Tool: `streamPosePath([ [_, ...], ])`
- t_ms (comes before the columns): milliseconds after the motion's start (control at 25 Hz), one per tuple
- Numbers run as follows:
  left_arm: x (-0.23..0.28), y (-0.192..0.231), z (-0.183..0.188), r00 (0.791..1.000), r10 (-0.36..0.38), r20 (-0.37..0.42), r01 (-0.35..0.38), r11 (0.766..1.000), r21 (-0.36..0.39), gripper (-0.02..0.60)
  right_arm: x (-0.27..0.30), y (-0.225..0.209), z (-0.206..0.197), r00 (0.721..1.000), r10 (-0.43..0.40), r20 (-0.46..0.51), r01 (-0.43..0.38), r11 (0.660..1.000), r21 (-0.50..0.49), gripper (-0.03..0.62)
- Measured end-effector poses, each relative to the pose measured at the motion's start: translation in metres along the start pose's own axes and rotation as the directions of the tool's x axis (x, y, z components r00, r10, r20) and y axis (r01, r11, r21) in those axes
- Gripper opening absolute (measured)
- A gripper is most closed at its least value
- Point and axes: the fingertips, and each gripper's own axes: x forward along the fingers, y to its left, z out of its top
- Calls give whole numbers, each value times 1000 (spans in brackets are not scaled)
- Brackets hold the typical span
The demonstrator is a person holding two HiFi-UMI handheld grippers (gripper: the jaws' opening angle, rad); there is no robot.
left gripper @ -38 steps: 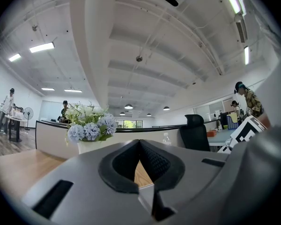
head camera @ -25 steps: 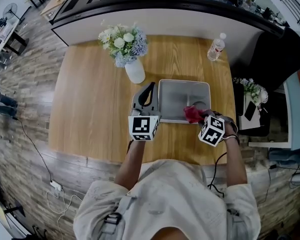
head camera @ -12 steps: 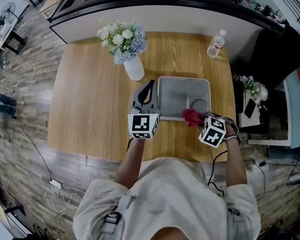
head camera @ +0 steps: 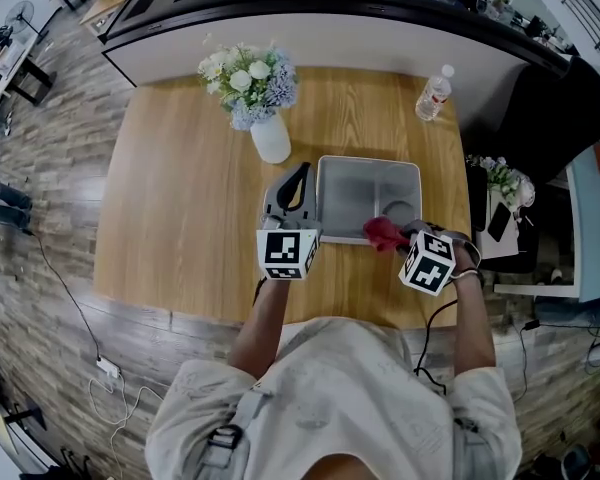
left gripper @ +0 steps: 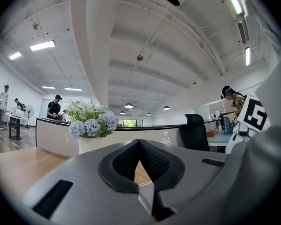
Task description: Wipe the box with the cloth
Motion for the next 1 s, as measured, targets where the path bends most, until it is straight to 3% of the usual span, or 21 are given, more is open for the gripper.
streamPosePath([
  [320, -6, 8, 0, 1000, 22, 0, -22, 1000, -5, 14, -35, -33, 45, 993, -75, 94, 81, 995, -61, 66],
  [600, -13, 17, -3, 999, 47, -4, -47, 999, -12, 14, -62, -74, 78, 971, -186, 154, 203, 974, -104, 66],
  [840, -16, 21, -6, 998, 54, -13, -54, 998, -14, 14, -74, -109, 103, 936, -289, 200, 315, 942, -114, 66],
  [1000, -16, 24, -8, 998, 54, -19, -54, 998, -12, 14, -79, -130, 124, 896, -358, 263, 396, 912, -108, 66],
])
